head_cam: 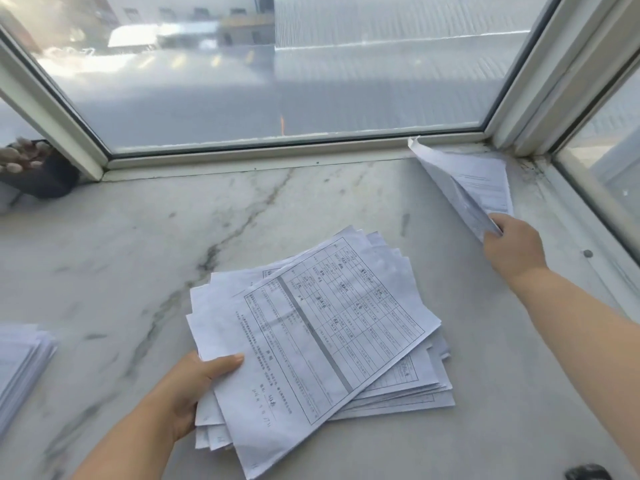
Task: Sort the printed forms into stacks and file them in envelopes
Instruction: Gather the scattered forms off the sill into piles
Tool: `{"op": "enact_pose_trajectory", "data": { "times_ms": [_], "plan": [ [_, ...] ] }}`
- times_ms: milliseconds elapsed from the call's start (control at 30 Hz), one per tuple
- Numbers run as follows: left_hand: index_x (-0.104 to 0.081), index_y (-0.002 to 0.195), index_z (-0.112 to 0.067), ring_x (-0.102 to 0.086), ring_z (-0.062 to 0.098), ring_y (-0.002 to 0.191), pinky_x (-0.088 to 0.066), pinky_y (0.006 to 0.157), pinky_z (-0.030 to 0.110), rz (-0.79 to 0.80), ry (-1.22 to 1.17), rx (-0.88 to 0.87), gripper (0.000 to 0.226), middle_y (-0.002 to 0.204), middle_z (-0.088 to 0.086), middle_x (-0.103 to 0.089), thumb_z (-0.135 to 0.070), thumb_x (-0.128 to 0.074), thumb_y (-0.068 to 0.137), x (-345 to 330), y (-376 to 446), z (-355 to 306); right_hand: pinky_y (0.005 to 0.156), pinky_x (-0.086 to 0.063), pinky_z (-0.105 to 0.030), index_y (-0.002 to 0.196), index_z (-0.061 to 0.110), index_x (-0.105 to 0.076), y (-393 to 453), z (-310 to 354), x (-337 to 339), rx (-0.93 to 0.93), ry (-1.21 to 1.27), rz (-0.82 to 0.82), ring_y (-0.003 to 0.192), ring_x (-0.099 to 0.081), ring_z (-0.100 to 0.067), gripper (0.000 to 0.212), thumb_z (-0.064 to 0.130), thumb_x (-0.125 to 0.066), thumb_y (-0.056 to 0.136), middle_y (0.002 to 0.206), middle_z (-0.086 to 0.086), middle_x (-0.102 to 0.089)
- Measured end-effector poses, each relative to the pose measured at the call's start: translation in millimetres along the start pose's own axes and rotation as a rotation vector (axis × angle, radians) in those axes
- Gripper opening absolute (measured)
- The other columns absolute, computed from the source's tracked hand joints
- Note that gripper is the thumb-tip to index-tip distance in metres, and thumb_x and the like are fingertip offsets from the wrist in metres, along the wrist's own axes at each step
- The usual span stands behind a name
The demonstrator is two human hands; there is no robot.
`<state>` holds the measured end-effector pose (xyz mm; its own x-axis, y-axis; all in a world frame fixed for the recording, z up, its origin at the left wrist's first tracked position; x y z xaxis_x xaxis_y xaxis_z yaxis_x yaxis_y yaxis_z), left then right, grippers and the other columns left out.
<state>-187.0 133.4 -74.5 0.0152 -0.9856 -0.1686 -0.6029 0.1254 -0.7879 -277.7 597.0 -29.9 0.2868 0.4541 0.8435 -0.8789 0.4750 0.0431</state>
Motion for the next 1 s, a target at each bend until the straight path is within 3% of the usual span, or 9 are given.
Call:
{"op": "enact_pose_trajectory", "data": {
  "times_ms": [167,267,467,600,667,733,867,933,1000],
  "plan": [
    [-0.059,0.119,0.0,-0.067,0.039,0.098,-0.052,0.082,0.047,0.025,0.042,0.067,0.046,0.11,0.022,-0.068,-0.005,-0.065,0.073,16,-15,0,0.087,-0.045,-0.041,0.076,0.024,-0.077,-79,83,-10,0.418,0.201,0.211,0.092,-0.062,-0.021,0.035,-0.007,-0.06,0.08,0.088,0.006,-0.069],
    [-0.059,0.12,-0.001,-0.068,0.038,0.097,-0.052,0.083,0.048,0.005,0.103,0.108,0.048,0.108,0.022,-0.069,-0.013,-0.068,0.075,42,-25,3,0.115,-0.009,-0.049,0.077,0.031,-0.077,-117,92,-33,0.52,0.009,0.412,0.138,-0.03,-0.018,0.032,0.0,-0.071,0.079,0.135,0.011,-0.048],
    [-0.07,0.114,-0.019,-0.066,0.031,0.106,-0.05,0.085,0.046,-0.004,-0.054,0.077,0.058,0.117,0.013,-0.068,-0.063,-0.047,0.085,68,-22,5,0.113,-0.022,-0.028,0.057,0.026,-0.067,-145,99,-55,0.347,0.295,0.556,0.141,-0.031,-0.021,0.045,-0.016,-0.072,0.071,0.15,0.004,-0.034],
    [-0.067,0.119,-0.02,-0.062,0.03,0.112,-0.047,0.089,0.046,0.074,-0.117,0.045,0.066,0.122,0.011,-0.065,-0.07,-0.04,0.084,68,-17,4,0.114,-0.027,-0.035,0.069,0.028,-0.069,-163,115,-58,0.626,0.293,0.688,0.141,-0.028,-0.005,0.037,-0.008,-0.079,0.069,0.15,0.018,-0.032],
    [-0.065,0.121,-0.016,-0.063,0.03,0.111,-0.05,0.087,0.044,0.129,-0.03,0.069,0.055,0.12,0.011,-0.067,-0.056,-0.062,0.082,66,-19,3,0.111,-0.025,-0.041,0.083,0.027,-0.075,-171,121,-55,0.975,0.067,0.612,0.14,-0.03,-0.014,0.036,-0.003,-0.083,0.064,0.153,0.0,-0.035],
    [-0.063,0.12,-0.01,-0.066,0.03,0.105,-0.053,0.085,0.043,0.152,0.108,0.065,0.055,0.114,0.013,-0.069,-0.031,-0.076,0.07,64,-21,3,0.112,-0.025,-0.047,0.114,0.022,-0.072,-164,117,-60,1.119,-0.186,0.479,0.138,-0.033,-0.026,0.075,-0.022,-0.07,0.054,0.151,-0.015,-0.037],
    [-0.066,0.111,-0.004,-0.07,0.033,0.093,-0.056,0.081,0.045,0.033,0.174,-0.105,0.05,0.101,0.016,-0.072,-0.014,-0.074,0.063,59,-25,5,0.103,-0.034,-0.031,0.138,0.013,-0.051,-136,88,-59,0.473,0.036,0.244,0.129,-0.048,-0.026,0.058,-0.006,-0.063,0.085,0.147,-0.012,-0.044],
    [-0.073,0.099,-0.008,-0.071,0.031,0.087,-0.058,0.071,0.039,0.014,0.143,-0.22,0.036,0.095,0.014,-0.074,-0.014,-0.072,0.064,55,-32,4,0.099,-0.033,-0.026,0.145,0.018,-0.04,-137,71,-69,-0.023,0.392,0.421,0.122,-0.049,-0.014,0.054,0.021,-0.06,0.095,0.141,-0.004,-0.05],
    [-0.077,0.09,-0.015,-0.072,0.028,0.086,-0.058,0.067,0.032,0.046,0.135,-0.316,0.023,0.093,0.013,-0.074,-0.014,-0.071,0.068,52,-45,1,0.094,-0.041,-0.025,0.141,0.017,-0.043,-139,70,-73,-0.159,0.636,0.552,0.117,-0.057,-0.014,0.063,0.03,-0.069,0.085,0.131,0.0,-0.058]
  ]
}}
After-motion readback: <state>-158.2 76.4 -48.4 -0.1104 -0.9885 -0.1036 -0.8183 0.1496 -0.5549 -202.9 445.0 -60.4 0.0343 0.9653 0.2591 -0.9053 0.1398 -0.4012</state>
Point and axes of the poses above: each hand's wrist, its own y-axis towards the middle knuckle, its own x-axis out of the back of the hand, z = x × y, the point moved 4 cm from there along y, towards the middle knuckle
